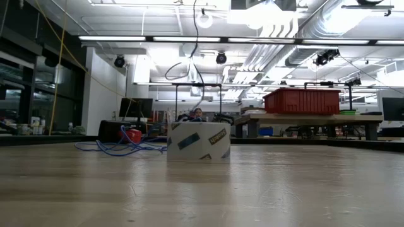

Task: Coil cords
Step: Coil the blue wire on the spool

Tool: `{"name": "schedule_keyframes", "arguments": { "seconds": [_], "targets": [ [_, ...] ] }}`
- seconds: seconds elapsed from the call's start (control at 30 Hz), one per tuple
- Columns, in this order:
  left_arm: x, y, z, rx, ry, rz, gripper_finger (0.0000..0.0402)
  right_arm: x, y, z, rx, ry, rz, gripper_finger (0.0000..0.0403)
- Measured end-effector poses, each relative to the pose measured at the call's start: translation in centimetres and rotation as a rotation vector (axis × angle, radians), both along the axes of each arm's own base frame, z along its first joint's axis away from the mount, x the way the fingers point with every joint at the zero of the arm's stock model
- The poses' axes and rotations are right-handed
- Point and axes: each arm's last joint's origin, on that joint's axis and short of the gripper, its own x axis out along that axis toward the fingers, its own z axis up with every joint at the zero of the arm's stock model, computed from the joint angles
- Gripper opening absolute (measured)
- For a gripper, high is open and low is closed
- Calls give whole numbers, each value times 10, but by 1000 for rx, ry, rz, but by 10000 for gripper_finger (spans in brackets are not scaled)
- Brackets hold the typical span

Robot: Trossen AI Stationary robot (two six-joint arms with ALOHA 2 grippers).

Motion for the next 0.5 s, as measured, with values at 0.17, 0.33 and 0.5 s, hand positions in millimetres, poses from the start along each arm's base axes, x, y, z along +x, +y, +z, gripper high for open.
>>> {"name": "schedule_keyframes", "arguments": {
  "seconds": [0.17,0.33,0.5],
  "targets": [
    [0,1,4,10,-76,30,1,7,-1,-4,21,-6,17,0],
    [-1,2,7,17,-130,71,1,17,-1,-10,71,-26,77,0],
    [-8,9,16,42,-213,138,1,23,-1,-13,111,-30,91,0]
  ]
}}
